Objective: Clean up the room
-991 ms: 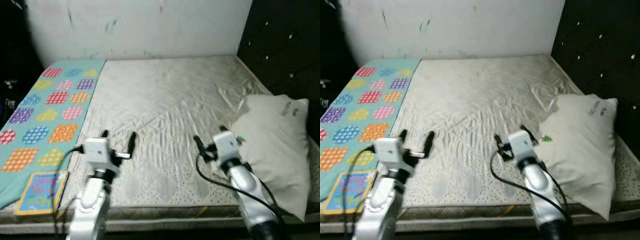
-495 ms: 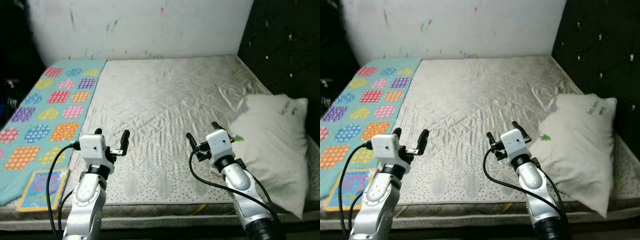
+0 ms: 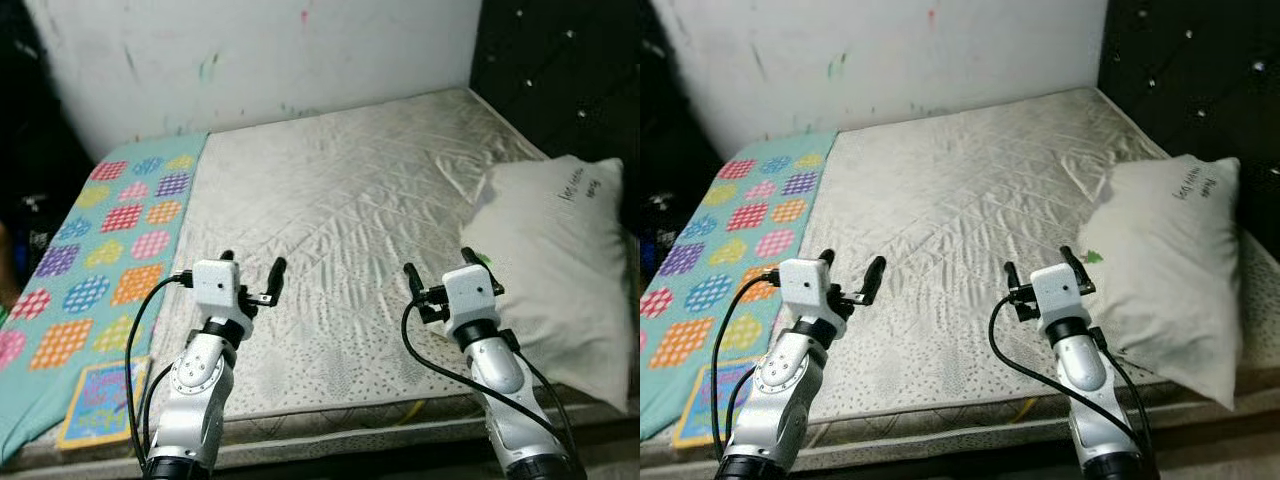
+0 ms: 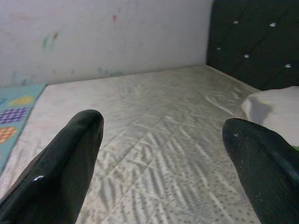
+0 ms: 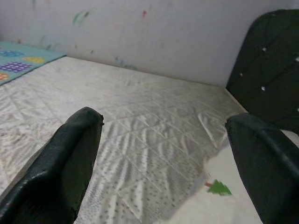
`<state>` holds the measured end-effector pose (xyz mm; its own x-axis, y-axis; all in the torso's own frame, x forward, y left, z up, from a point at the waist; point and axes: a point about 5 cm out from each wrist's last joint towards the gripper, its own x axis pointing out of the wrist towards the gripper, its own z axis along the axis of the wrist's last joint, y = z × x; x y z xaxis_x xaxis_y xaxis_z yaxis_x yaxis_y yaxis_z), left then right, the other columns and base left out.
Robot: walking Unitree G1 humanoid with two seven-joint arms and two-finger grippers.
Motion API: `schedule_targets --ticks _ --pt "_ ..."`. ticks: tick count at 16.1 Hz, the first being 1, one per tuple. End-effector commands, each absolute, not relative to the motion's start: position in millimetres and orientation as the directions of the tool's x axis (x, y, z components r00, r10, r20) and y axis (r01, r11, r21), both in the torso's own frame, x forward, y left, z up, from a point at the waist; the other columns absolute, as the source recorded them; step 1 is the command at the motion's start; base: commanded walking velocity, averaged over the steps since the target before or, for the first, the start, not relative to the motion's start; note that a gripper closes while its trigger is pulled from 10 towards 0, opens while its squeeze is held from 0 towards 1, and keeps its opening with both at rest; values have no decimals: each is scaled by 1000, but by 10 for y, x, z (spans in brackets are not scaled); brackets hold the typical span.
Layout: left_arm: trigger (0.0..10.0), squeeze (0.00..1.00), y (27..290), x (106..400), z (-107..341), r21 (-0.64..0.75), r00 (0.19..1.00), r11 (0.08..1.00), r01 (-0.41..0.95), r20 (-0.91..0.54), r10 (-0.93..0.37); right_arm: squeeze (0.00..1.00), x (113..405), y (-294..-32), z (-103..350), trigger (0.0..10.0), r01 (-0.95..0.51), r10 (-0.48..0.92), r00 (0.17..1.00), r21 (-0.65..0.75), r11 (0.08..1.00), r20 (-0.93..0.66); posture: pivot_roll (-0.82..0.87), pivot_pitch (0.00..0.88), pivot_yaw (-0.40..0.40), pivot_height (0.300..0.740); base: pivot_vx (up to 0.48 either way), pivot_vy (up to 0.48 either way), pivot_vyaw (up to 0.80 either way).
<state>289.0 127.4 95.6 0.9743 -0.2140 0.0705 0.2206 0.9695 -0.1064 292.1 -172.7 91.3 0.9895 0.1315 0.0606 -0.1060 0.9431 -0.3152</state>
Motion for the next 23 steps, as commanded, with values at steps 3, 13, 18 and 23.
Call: schedule_targets --ticks 3,13,18,23 --pt "10000 0 1418 2875 938 -90 986 983 158 75 -152 0 3025 -1544 1008 10000 -160 194 978 -310 937 81 -278 0 131 740 0 0 0" --pt "10000 0 1931 2449 904 -81 983 985 -152 90 159 0 3209 -888 996 10000 -444 470 882 -279 851 31 -23 0 -67 740 0 0 0" --pt "10000 0 1937 2448 903 -76 984 985 -152 84 159 0 3199 -963 957 10000 -433 456 890 -274 859 23 -49 0 -62 740 0 0 -743" --pt "10000 0 1842 2488 869 -86 991 990 -114 67 119 0 3185 -1140 949 10000 -389 414 910 -290 874 28 -95 0 -38 740 0 0 -800"
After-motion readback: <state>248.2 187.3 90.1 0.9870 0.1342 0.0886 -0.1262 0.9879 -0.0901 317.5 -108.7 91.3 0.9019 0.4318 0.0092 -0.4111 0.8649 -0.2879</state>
